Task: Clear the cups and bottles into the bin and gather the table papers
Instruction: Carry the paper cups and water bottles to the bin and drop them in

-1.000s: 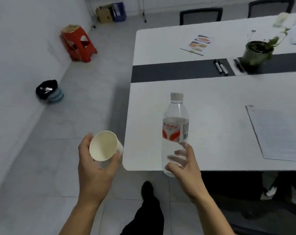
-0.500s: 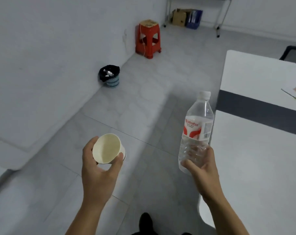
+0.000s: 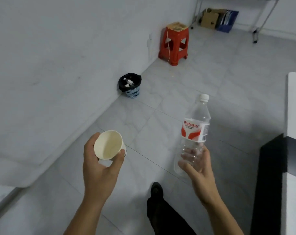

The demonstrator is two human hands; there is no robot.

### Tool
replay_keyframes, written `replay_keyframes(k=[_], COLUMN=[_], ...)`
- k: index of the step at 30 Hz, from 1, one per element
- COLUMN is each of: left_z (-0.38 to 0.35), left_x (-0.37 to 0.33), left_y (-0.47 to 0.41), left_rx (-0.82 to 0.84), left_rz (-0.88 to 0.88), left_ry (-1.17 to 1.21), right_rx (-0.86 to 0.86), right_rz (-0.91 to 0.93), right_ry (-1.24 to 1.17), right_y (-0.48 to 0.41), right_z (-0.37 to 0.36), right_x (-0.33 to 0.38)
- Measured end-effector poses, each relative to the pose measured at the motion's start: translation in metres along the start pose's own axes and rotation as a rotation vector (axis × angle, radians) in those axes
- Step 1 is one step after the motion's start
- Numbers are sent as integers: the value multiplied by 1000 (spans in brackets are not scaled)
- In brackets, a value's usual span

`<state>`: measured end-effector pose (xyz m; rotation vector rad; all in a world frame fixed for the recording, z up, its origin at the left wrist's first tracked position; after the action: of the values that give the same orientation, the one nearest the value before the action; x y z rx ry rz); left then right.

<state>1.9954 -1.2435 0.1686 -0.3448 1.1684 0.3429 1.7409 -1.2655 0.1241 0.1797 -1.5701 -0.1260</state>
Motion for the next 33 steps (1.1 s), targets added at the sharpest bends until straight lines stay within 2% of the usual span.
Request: replay_keyframes(k=[5, 8, 16, 21, 28, 33], left_z=[4, 10, 5, -6, -51, -112], left_x=[-19, -19, 46, 42, 19, 43], left_y=[-133, -194, -393, -541, -706, -804], left_rx=[-40, -100, -154, -60, 90, 105], left_rz=[-44, -15, 99, -1, -77, 5], left_ry=[-41, -19, 104, 95, 45, 66], right_rx=[13, 67, 105, 58, -65, -82], right_rz=[29, 44, 5, 38, 27, -49], right_ry=[-10, 4, 73, 81, 46, 3], right_y=[-136, -204, -394, -511, -638, -746], right_z=[-53, -90, -191, -245, -265, -263], right_x=[54, 81, 85, 122, 155, 142])
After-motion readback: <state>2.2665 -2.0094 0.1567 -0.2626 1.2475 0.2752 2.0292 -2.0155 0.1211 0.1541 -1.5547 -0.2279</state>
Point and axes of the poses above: each hand's wrist, its own y-axis away from the middle knuckle, its own z-axis out of the back of the hand, x = y × z, the point moved 1 cm from there along -y, towards the middle knuckle, and after that the axes turned 6 degrees about x, right-handed, at the moved point
